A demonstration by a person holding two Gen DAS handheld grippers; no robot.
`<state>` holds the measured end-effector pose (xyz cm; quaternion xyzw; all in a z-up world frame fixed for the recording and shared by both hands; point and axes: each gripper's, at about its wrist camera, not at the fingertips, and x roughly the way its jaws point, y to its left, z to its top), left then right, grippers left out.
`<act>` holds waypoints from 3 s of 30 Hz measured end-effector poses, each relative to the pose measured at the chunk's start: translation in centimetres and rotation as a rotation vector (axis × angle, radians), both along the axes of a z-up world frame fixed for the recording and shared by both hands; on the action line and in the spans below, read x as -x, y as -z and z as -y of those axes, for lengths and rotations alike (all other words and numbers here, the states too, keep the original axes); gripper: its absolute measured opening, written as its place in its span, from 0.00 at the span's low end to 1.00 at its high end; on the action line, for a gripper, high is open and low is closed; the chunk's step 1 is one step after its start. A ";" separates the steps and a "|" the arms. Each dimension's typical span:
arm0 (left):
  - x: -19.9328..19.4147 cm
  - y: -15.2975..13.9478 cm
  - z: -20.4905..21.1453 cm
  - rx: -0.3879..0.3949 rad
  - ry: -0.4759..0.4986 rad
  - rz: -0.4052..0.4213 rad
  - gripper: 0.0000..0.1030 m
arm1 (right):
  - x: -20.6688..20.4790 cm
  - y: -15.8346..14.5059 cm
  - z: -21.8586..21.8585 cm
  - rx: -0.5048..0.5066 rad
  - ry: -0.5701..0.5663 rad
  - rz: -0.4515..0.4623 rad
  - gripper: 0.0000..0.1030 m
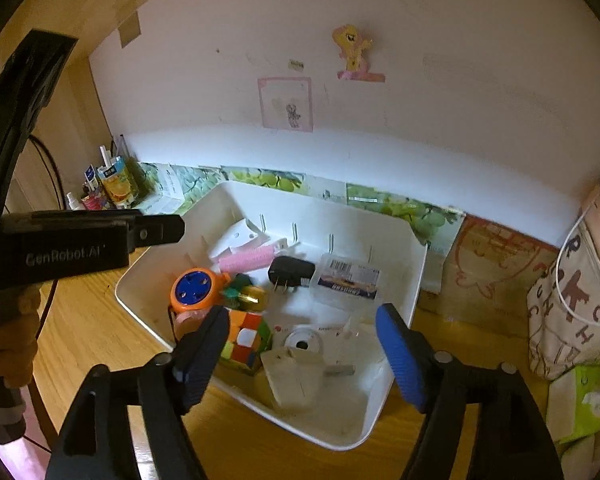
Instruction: Organize rigid objects
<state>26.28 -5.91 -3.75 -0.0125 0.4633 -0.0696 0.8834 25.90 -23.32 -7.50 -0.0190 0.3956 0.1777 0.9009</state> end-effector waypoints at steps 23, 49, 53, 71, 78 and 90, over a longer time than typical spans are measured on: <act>8.2 1.2 -9.1 -0.020 0.064 -0.209 0.82 | 11.6 1.7 -4.3 -0.053 0.376 -0.405 0.93; 12.9 -2.2 -7.9 0.032 -0.018 -0.050 0.98 | 13.8 -2.1 -4.2 0.070 0.390 -0.316 1.00; 13.0 -2.6 -7.4 0.010 -0.035 -0.017 0.98 | 13.5 -2.2 -4.0 0.067 0.392 -0.306 1.00; 14.0 -3.1 -6.9 -0.035 -0.002 0.015 0.99 | 14.2 -2.9 -5.3 0.095 0.362 -0.258 1.00; 14.3 -3.4 -6.7 -0.042 0.009 0.032 0.99 | 14.4 -3.0 -5.5 0.102 0.360 -0.253 1.00; 14.5 -3.5 -6.5 -0.046 0.012 0.036 0.99 | 14.3 -2.9 -5.9 0.106 0.343 -0.259 1.00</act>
